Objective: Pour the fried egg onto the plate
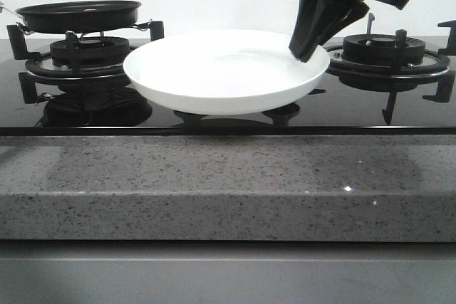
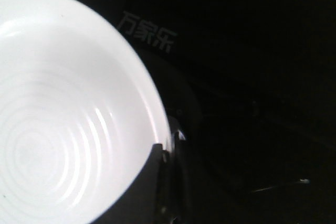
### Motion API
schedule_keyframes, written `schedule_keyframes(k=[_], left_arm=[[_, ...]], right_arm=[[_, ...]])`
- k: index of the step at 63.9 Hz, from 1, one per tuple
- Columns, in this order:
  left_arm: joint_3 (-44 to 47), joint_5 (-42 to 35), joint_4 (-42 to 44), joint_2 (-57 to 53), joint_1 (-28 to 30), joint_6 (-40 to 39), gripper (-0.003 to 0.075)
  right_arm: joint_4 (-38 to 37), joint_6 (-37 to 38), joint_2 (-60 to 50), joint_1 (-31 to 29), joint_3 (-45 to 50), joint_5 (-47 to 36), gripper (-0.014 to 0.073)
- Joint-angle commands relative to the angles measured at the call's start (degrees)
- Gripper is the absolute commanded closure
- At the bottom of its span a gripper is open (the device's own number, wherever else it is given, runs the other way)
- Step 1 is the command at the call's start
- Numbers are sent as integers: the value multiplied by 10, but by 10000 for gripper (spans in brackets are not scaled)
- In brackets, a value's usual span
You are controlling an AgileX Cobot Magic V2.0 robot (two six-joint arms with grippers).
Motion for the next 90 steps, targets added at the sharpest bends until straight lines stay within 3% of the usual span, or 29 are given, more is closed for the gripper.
schedule_keyframes(k=[1, 11, 31, 40, 49, 65, 90], left_arm=[[-22, -49, -11, 1, -3, -5, 50], [-23, -40, -51, 1, -3, -5, 50], [-109, 34, -287, 85, 6, -5, 50], [-162, 96, -361, 151, 49, -5, 50], [-211, 216, -451, 227, 126, 3, 50], [-260, 402, -688, 363, 249, 180, 50], [-350, 435, -717, 508, 254, 214, 50]], right_arm=[[9, -7, -29, 0, -12, -10, 654], [9, -7, -29, 0, -12, -10, 654], [9, -7, -29, 0, -12, -10, 654], [9, -7, -29, 0, -12, -10, 654], [9, -7, -29, 0, -12, -10, 654], [9, -7, -29, 0, -12, -10, 654], [9, -7, -29, 0, -12, -10, 654]])
